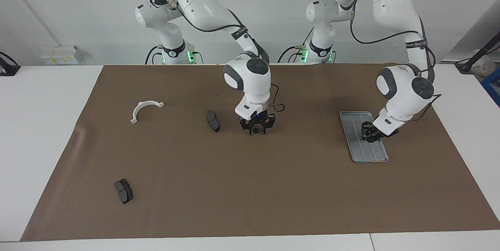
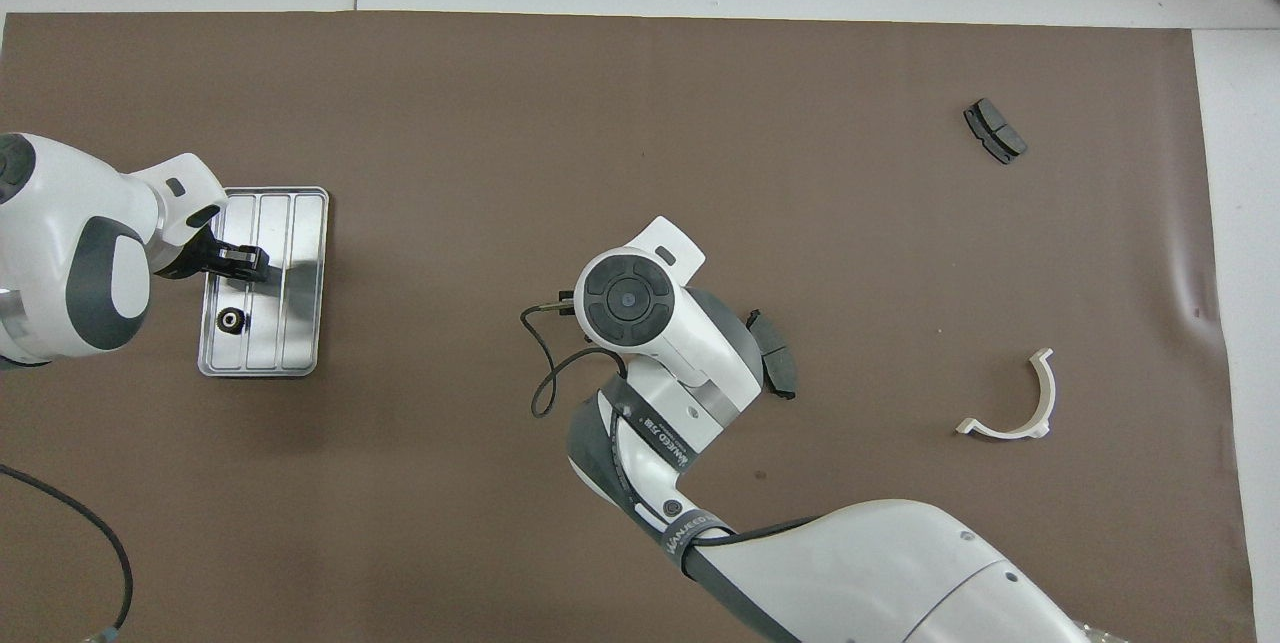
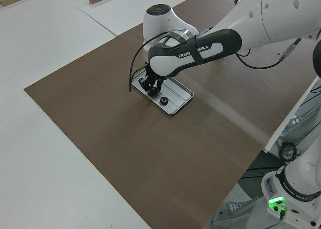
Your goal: Place bearing gear from tray to pile
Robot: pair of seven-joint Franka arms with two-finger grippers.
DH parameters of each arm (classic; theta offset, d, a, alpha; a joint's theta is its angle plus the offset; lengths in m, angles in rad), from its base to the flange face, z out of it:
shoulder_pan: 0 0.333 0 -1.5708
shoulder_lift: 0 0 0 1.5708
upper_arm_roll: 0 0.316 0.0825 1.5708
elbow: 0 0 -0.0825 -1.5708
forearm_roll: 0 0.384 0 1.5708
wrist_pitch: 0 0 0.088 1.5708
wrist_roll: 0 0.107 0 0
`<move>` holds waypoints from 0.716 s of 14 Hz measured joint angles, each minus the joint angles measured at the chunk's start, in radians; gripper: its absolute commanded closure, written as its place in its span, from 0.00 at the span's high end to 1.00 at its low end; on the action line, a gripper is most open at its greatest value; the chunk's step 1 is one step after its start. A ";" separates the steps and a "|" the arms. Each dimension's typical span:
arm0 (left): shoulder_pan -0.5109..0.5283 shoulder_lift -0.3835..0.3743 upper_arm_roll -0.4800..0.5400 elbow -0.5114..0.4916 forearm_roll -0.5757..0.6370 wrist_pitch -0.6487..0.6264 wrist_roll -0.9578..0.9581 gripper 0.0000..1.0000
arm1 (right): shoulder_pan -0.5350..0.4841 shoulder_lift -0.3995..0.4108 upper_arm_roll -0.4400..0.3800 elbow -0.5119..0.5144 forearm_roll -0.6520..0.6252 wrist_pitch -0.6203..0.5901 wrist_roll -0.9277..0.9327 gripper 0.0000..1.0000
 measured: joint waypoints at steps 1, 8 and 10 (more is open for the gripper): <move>0.000 -0.002 0.000 -0.002 0.000 0.000 0.000 0.40 | 0.000 0.002 0.000 -0.002 0.000 0.000 0.000 0.20; 0.000 -0.006 0.000 -0.006 0.000 0.001 0.000 0.06 | 0.000 -0.003 -0.006 -0.003 -0.004 -0.007 0.002 0.01; 0.000 -0.006 -0.001 -0.004 0.000 0.002 0.000 0.02 | -0.008 -0.008 -0.012 -0.001 -0.004 -0.007 0.003 0.01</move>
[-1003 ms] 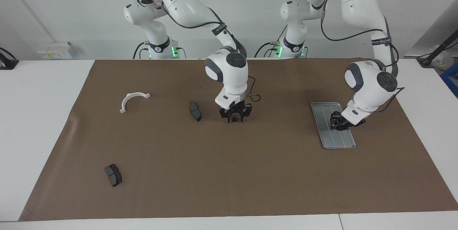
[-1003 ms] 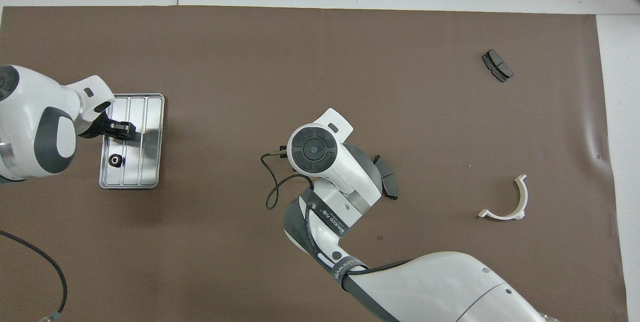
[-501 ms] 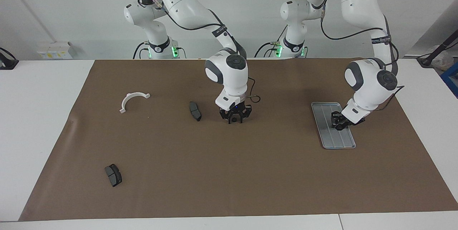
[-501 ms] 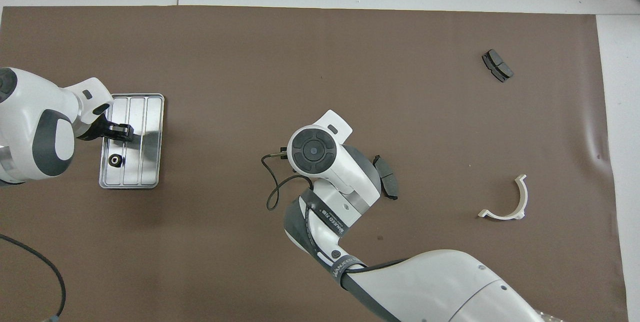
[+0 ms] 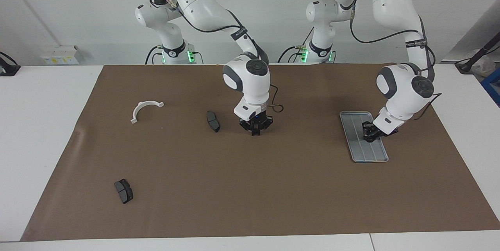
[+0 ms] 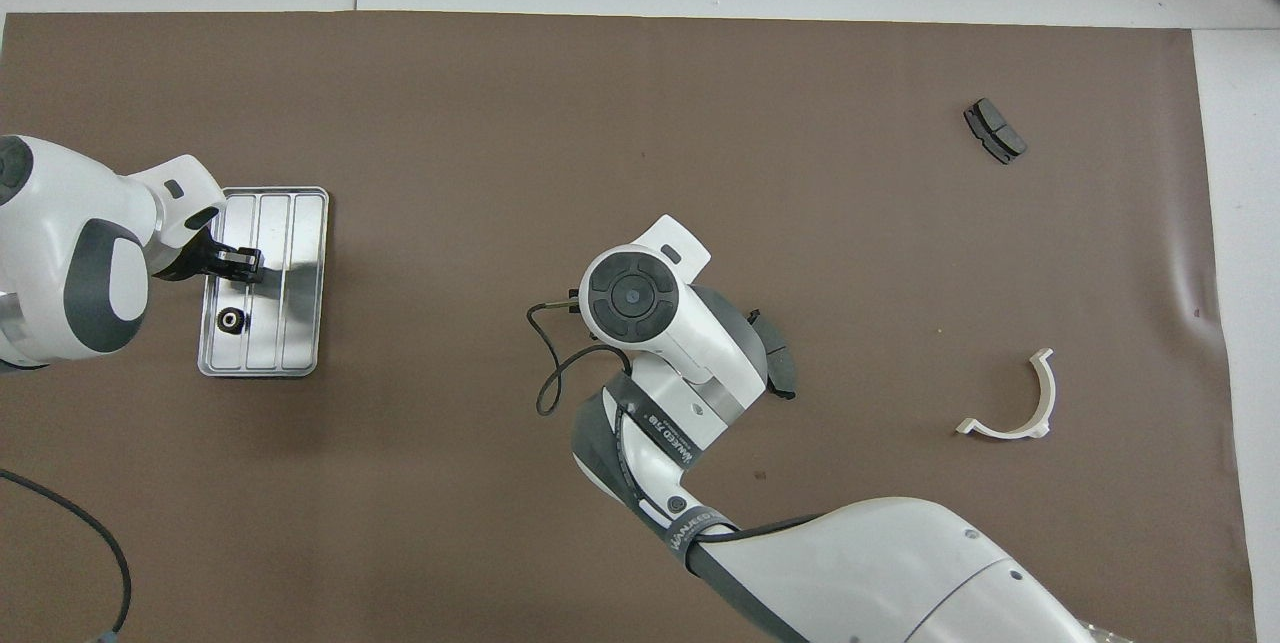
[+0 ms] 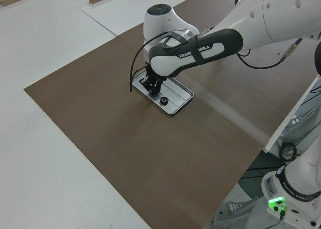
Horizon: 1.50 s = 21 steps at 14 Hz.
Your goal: Place bearing gear from tray to pile
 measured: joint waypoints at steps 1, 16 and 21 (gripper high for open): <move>-0.001 0.000 -0.002 0.004 0.000 0.001 -0.004 0.02 | -0.011 -0.008 -0.006 0.002 0.000 0.000 0.000 0.01; -0.667 0.042 -0.023 0.135 -0.001 0.016 -1.070 0.00 | -0.426 -0.011 -0.013 -0.049 -0.001 0.177 -0.373 0.26; -0.713 0.100 -0.021 0.140 -0.001 0.065 -1.079 0.82 | -0.445 -0.011 -0.013 -0.053 -0.001 0.181 -0.373 1.00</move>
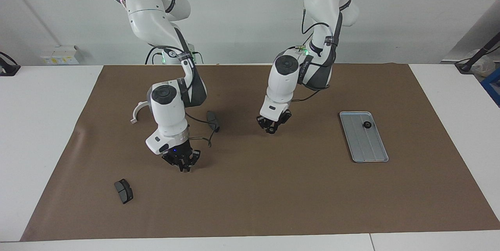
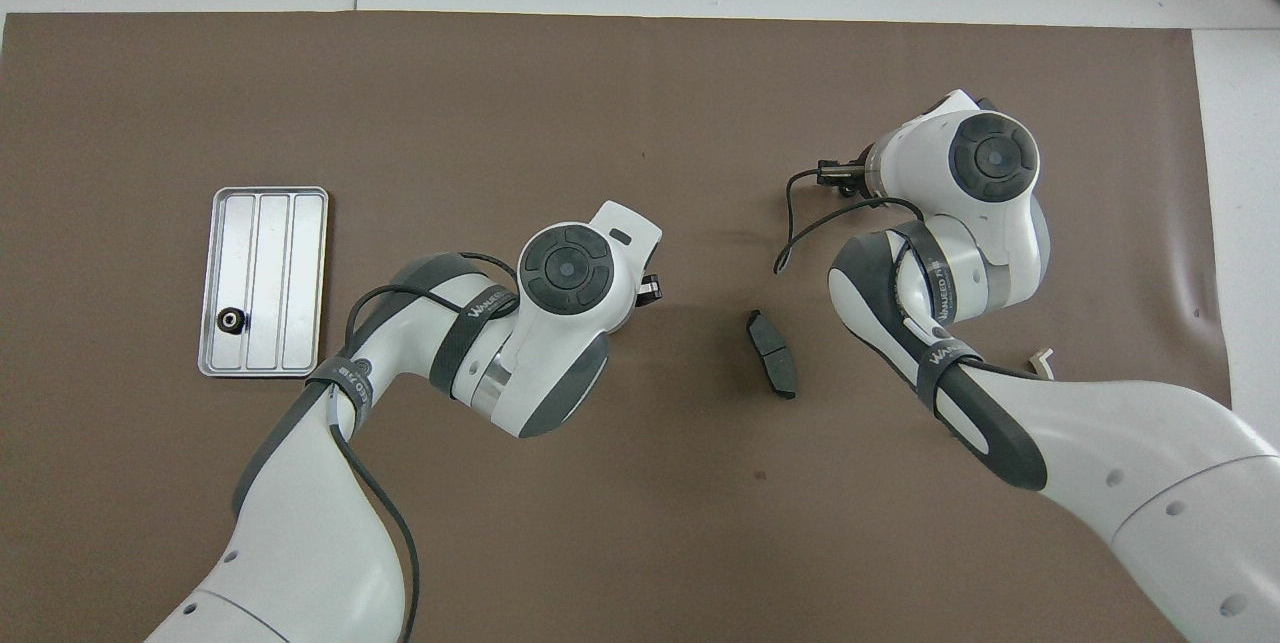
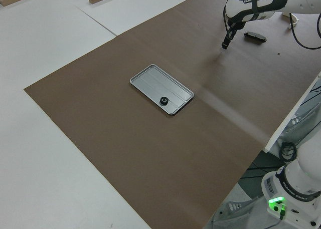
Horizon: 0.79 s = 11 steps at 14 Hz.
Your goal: Place bearing gear from tray to pile
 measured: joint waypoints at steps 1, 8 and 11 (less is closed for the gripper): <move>0.000 0.003 0.000 0.000 0.000 0.002 0.000 0.86 | 0.000 -0.002 0.001 0.001 0.000 0.000 0.000 1.00; 0.131 -0.015 0.028 0.061 0.003 -0.082 0.116 0.80 | 0.039 -0.113 0.023 0.006 0.001 -0.147 0.024 1.00; 0.337 -0.070 0.030 0.069 0.002 -0.194 0.428 0.80 | 0.130 -0.126 0.025 0.008 0.001 -0.166 0.151 1.00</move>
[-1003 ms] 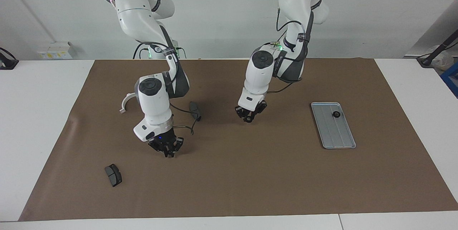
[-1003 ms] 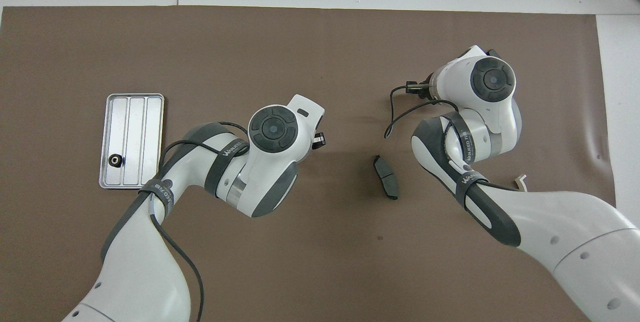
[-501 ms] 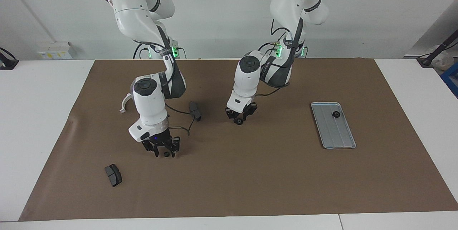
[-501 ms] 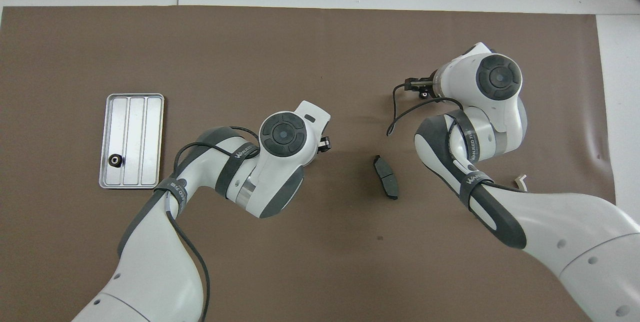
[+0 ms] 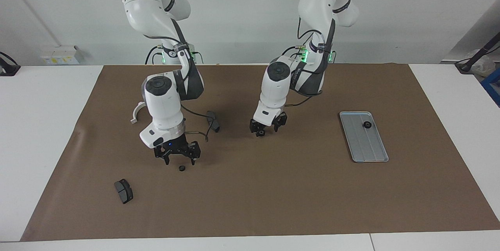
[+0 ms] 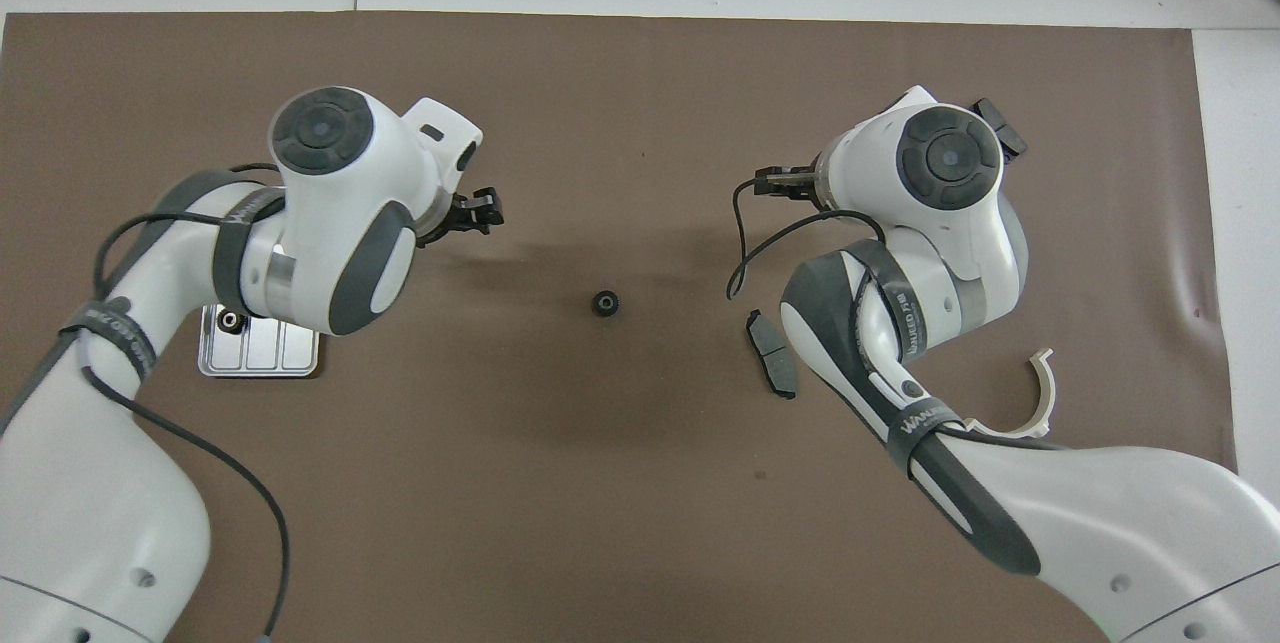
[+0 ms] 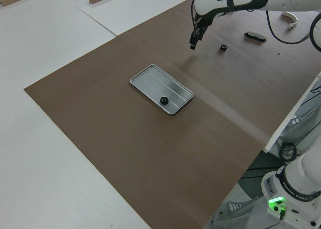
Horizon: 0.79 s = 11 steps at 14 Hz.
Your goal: Place bearing gear from tray to pile
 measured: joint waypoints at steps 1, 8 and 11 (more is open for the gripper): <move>0.059 -0.013 0.000 -0.001 0.000 -0.029 0.109 0.79 | 0.031 0.000 0.000 0.002 0.000 -0.001 0.042 1.00; 0.355 -0.076 0.001 -0.136 -0.001 -0.067 0.663 0.74 | 0.267 0.040 0.002 0.052 0.000 -0.053 0.209 1.00; 0.386 -0.140 0.000 -0.275 -0.001 0.023 0.673 0.74 | 0.313 0.108 0.001 0.100 -0.001 -0.053 0.253 1.00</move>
